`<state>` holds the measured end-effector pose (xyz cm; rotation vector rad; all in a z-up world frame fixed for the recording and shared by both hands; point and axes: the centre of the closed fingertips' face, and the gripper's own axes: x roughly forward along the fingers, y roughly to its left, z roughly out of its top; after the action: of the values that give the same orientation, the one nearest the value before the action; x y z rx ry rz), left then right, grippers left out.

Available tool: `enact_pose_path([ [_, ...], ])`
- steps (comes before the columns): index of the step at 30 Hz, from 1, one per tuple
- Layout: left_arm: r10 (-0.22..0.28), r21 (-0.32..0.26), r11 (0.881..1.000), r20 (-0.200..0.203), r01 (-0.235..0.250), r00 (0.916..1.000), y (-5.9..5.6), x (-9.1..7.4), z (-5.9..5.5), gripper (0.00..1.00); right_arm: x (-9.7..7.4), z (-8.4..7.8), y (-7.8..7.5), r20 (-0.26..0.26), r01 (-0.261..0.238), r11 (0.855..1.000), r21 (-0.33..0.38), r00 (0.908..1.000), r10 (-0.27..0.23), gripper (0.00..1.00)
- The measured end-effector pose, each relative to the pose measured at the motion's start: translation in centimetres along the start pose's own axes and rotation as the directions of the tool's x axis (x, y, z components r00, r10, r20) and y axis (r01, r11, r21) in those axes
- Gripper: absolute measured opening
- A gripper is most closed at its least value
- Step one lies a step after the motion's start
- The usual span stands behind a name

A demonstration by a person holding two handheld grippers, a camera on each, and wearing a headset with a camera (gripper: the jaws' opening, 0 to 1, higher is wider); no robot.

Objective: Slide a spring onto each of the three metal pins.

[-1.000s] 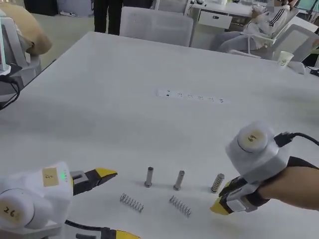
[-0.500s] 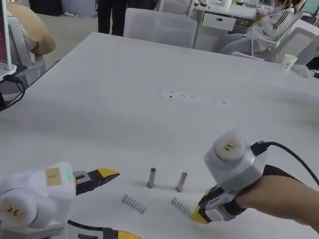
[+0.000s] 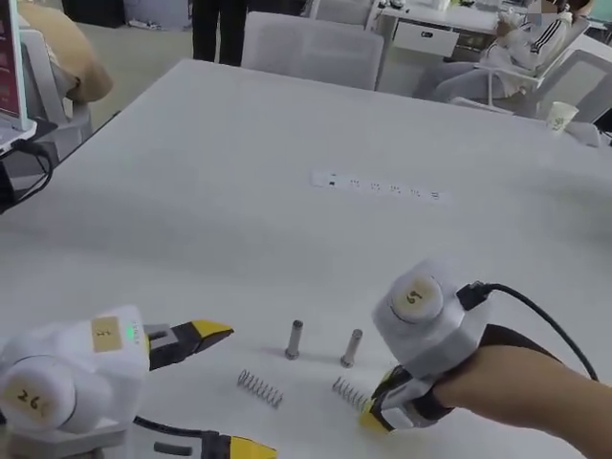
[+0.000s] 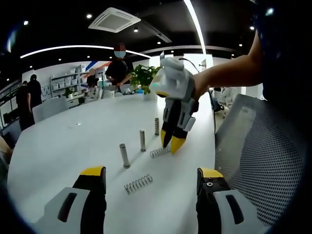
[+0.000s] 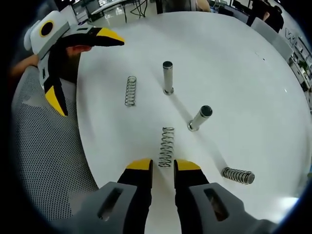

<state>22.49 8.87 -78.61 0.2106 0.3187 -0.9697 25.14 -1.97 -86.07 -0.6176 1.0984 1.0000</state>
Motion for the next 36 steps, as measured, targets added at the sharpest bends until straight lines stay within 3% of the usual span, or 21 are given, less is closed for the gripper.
enact_pose_path([
  [20,0.003,-0.004,1.0,0.002,-0.003,1.0,-0.1,-0.1,0.1,0.71,0.1,0.0,-0.4,-0.002,0.053,0.994,-0.093,0.9985,-0.054,0.08],
  [29,-0.001,-0.003,1.0,-0.003,0.001,1.0,-0.1,0.0,0.1,0.67,-0.7,0.6,0.0,0.011,0.033,0.996,-0.079,0.9994,-0.033,0.08],
  [36,-0.019,0.003,1.0,-0.004,0.019,0.9998,-0.3,0.1,0.1,0.62,-2.0,1.4,1.7,0.025,-0.014,0.995,-0.095,0.9995,0.016,0.08],
])
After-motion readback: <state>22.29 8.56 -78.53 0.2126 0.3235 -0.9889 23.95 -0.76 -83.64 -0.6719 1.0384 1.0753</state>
